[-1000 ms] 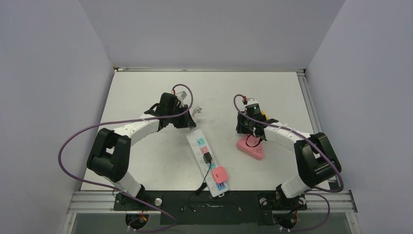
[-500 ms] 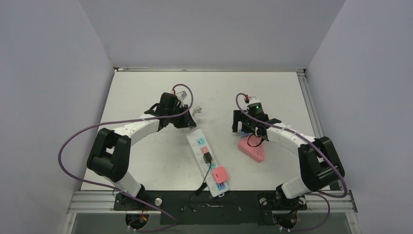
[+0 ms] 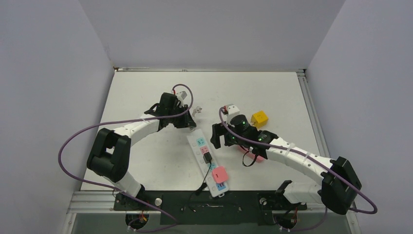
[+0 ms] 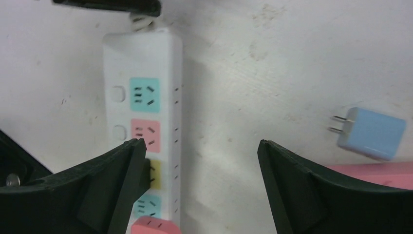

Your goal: Pull the plug off the socket

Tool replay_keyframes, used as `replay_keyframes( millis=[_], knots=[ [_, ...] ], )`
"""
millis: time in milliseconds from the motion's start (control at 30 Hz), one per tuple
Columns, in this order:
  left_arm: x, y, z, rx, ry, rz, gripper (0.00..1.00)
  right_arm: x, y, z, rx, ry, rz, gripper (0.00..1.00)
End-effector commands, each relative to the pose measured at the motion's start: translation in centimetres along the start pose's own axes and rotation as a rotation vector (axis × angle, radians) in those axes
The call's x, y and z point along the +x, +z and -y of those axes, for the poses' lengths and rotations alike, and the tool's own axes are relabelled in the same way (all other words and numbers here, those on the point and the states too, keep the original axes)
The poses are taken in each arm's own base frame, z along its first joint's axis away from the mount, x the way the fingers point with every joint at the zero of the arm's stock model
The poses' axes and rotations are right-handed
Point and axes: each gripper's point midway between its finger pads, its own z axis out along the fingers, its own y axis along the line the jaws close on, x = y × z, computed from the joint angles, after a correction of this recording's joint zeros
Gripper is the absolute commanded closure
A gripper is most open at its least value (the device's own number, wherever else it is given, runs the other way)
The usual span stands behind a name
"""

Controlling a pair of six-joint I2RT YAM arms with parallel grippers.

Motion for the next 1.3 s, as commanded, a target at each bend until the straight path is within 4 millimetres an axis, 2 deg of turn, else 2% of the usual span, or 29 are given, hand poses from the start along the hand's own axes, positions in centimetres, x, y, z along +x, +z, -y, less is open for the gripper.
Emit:
replay_keyframes(
  millis=[0, 200, 467, 567, 700, 767, 867, 1100, 1267],
  knots=[
    [-3.3, -1.3, 2.7, 0.087, 0.042, 0.097, 1.0, 0.4, -0.6, -4.4, -0.049, -0.046, -0.019, 0.12],
    [-3.2, -1.2, 2.8, 0.089, 0.042, 0.093, 1.0, 2.2, 0.2, -7.2, -0.036, -0.107, -0.056, 0.15],
    [-3.3, -1.3, 2.6, 0.088, 0.038, 0.096, 1.0, 5.1, 1.4, -8.4, 0.07, -0.243, -0.135, 0.25],
    [-3.3, -1.3, 2.6, 0.088, 0.036, 0.096, 1.0, 5.9, 1.5, -8.9, 0.077, -0.28, -0.153, 0.37],
    [-3.4, -1.3, 2.3, 0.077, 0.036, 0.098, 1.0, 6.3, 1.5, -9.2, 0.073, -0.289, -0.166, 0.65],
    [-3.4, -1.2, 2.0, 0.063, 0.035, 0.098, 1.0, 5.9, 1.3, -9.2, 0.084, -0.283, -0.147, 0.8],
    [-3.5, -1.0, 1.5, 0.034, 0.039, 0.097, 1.0, 4.8, 0.7, -9.4, 0.08, -0.254, -0.099, 0.94],
    [-3.7, -0.9, 0.1, -0.036, 0.051, 0.098, 1.0, 1.8, -1.7, -10.5, 0.002, -0.12, 0.045, 0.95],
    [-3.7, -0.9, -0.3, -0.051, 0.058, 0.102, 1.0, 1.2, -2.5, -10.8, -0.07, -0.046, 0.062, 0.95]
  ],
)
